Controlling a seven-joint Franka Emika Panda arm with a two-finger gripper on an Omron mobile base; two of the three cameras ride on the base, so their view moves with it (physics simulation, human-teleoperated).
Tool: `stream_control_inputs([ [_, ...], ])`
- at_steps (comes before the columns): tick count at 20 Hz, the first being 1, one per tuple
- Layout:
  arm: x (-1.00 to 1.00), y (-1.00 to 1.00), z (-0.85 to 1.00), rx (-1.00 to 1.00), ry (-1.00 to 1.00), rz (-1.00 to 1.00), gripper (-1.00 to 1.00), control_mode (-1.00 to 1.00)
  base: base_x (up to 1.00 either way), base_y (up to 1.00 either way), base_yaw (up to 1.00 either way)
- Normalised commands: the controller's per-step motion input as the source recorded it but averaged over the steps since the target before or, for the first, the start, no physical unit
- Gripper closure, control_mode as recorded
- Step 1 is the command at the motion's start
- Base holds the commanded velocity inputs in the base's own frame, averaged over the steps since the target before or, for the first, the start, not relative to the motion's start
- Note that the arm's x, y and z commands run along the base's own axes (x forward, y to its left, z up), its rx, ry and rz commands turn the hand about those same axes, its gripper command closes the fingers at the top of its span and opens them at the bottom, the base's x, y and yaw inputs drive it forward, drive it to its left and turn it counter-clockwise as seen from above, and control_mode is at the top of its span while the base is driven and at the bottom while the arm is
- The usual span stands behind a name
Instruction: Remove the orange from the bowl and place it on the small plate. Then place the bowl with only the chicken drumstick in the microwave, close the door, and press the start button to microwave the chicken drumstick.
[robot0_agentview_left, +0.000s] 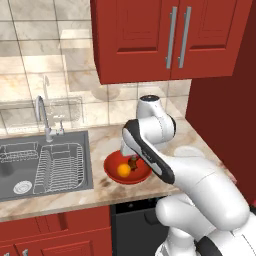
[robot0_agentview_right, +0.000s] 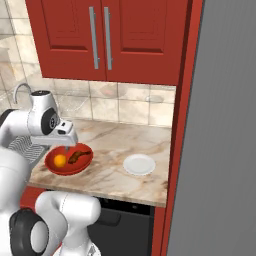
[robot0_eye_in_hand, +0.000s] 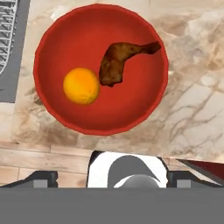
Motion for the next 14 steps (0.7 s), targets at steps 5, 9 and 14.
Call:
stream_control_inputs([
  [5,0.00,0.72,-0.68,-0.01,0.10,0.00,-1.00,-1.00,0.00,0.00,0.00],
  [9,0.00,0.46,-0.29,0.00,0.11,0.00,-1.00,-1.00,0.00,0.00,0.00],
  [14,0.15,0.04,-0.06,0.00,0.01,0.00,-1.00,-1.00,0.00,0.00,0.00],
])
